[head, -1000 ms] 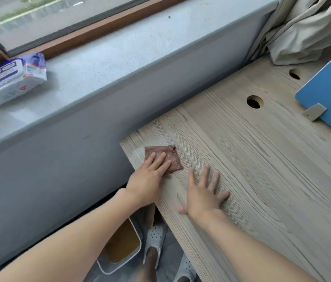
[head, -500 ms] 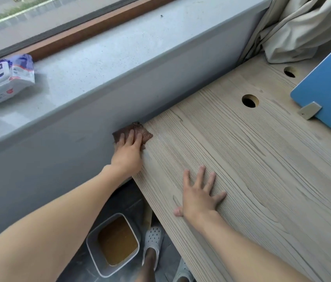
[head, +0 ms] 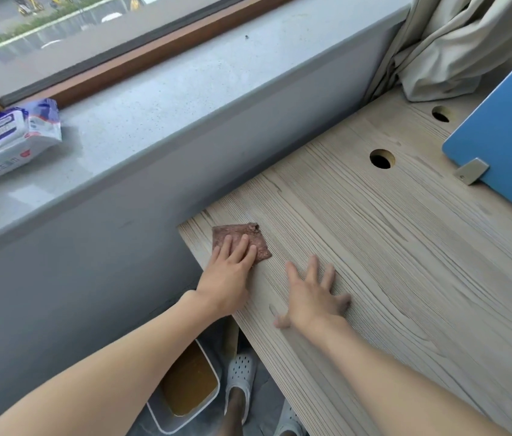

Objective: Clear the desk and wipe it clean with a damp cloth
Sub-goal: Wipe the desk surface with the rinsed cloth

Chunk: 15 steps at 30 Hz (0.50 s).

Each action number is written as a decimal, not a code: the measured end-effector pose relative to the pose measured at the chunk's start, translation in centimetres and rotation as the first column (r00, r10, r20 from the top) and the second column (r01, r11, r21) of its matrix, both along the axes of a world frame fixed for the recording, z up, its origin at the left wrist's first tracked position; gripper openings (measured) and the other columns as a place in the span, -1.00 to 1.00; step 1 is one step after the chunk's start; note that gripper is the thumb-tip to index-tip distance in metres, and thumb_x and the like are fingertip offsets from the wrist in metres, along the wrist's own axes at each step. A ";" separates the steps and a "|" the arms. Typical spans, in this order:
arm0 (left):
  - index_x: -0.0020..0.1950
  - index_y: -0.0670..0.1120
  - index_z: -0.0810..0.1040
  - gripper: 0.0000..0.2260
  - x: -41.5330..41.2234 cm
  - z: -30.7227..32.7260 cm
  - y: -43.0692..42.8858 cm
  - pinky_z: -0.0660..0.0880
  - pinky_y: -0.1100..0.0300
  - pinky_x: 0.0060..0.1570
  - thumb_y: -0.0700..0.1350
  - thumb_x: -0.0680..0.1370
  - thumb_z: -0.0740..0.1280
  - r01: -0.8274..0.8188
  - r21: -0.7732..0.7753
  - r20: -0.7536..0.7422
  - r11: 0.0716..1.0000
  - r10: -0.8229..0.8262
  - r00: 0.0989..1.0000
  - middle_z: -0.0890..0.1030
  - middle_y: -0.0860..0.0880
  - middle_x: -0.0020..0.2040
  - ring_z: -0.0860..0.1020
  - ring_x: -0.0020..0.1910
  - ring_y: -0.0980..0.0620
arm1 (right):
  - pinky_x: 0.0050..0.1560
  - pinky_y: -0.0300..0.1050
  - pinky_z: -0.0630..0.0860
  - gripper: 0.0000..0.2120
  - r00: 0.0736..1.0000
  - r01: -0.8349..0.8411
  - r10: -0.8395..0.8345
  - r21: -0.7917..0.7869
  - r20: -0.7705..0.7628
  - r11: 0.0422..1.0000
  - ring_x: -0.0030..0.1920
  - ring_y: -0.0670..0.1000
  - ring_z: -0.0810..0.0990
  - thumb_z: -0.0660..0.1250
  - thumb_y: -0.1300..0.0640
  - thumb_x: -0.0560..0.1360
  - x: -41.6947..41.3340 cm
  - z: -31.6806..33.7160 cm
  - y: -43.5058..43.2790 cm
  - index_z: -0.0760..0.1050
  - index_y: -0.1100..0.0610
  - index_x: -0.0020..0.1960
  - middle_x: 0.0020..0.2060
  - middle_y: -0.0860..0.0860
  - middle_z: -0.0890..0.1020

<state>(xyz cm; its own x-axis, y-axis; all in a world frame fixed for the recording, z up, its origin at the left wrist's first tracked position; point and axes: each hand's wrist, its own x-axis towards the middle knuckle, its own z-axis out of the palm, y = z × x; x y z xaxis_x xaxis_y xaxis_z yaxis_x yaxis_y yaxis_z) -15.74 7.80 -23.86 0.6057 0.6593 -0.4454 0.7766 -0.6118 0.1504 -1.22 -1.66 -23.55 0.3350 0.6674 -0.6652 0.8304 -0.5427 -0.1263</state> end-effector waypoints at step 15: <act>0.64 0.00 -0.10 -0.29 12.1 -1.1 2.4 -0.13 -0.09 0.57 -0.13 0.59 0.22 0.257 -0.039 0.010 0.966 -0.257 0.966 -0.18 -0.02 0.64 -0.24 0.59 -0.17 | 0.36 0.62 0.06 0.09 0.971 0.236 -0.236 0.011 0.029 0.972 0.53 0.38 -0.36 0.50 -0.24 0.39 4.2 -0.5 -1.5 -0.25 -0.25 0.59 0.56 0.14 -0.39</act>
<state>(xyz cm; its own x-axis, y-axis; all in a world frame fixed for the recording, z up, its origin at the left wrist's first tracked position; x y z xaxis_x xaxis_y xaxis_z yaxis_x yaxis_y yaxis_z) -3.60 10.20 -24.95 0.7546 0.4632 -0.4647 0.5935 -0.7840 0.1822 3.00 -3.12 -24.06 0.5030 0.5719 -0.6480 0.6827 -0.7227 -0.1079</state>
